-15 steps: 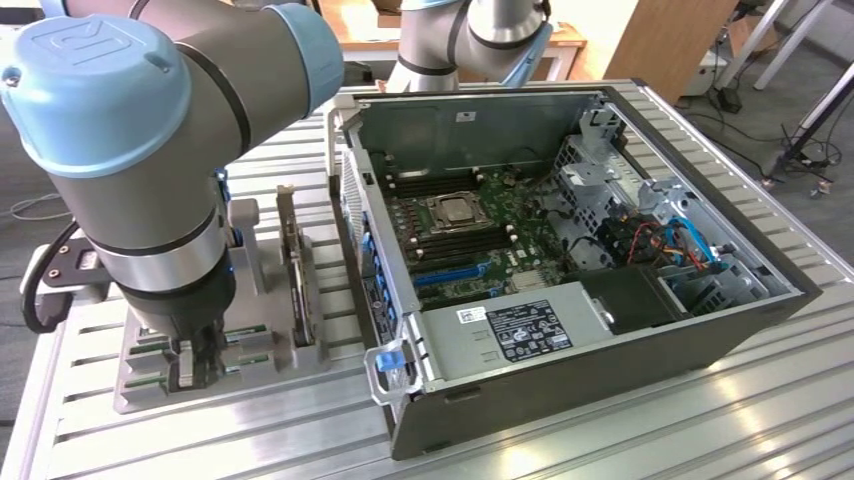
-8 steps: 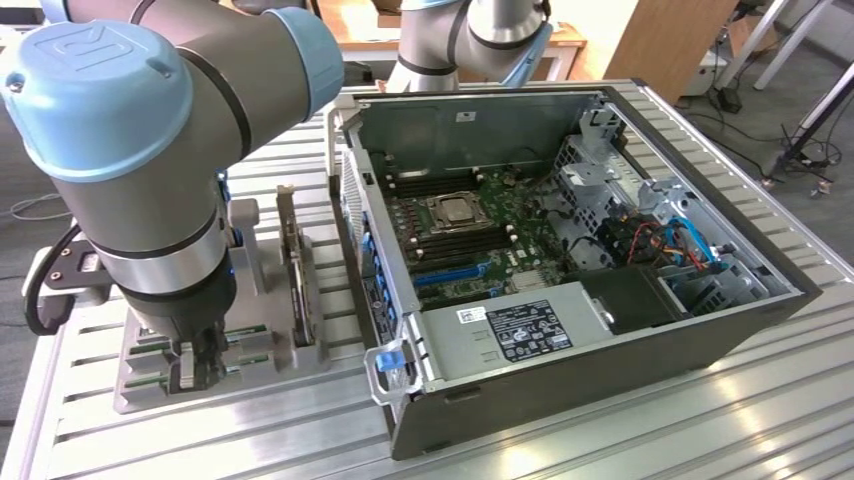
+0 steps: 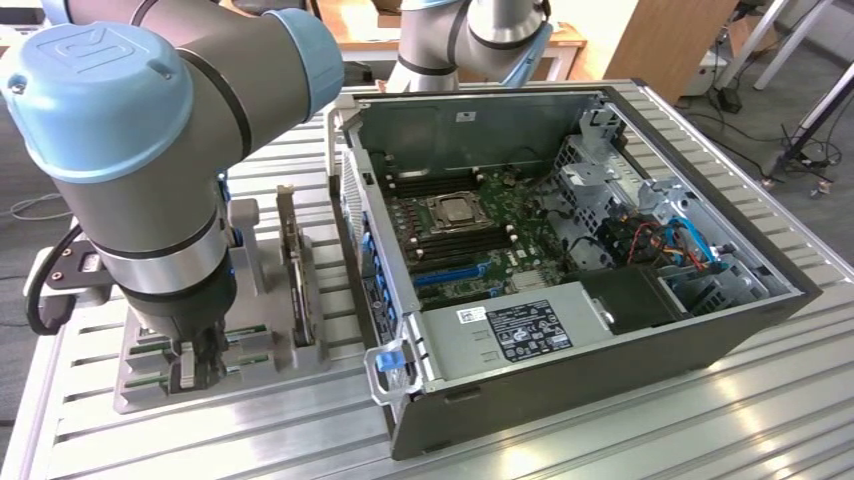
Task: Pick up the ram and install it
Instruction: 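Pick up the ram and move it above insertion slot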
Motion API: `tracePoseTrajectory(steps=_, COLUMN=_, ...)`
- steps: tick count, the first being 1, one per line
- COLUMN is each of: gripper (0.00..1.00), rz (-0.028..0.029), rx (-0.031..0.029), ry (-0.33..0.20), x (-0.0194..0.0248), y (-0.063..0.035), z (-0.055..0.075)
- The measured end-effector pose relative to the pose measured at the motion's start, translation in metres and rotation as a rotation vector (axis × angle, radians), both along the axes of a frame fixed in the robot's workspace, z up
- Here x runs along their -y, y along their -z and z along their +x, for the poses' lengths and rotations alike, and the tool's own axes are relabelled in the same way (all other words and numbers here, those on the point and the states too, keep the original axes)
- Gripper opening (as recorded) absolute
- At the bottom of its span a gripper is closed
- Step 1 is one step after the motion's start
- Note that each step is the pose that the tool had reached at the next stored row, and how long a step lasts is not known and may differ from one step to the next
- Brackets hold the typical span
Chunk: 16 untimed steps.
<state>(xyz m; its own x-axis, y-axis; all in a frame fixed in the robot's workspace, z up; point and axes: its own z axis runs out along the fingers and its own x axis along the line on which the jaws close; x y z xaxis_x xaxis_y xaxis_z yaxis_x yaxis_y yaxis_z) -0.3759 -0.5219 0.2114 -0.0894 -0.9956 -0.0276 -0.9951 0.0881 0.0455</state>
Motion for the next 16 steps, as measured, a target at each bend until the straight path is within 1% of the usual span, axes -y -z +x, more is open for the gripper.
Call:
tracePoseTrajectory(steps=8, gripper=0.36, rz=-0.0002, rx=-0.0001, ry=0.0, x=-0.0006, y=0.0001, z=0.0)
tracePoseTrajectory(steps=16, gripper=0.36, rz=-0.0001, rx=-0.0001, ry=0.0, x=-0.0006, y=0.005, z=0.0)
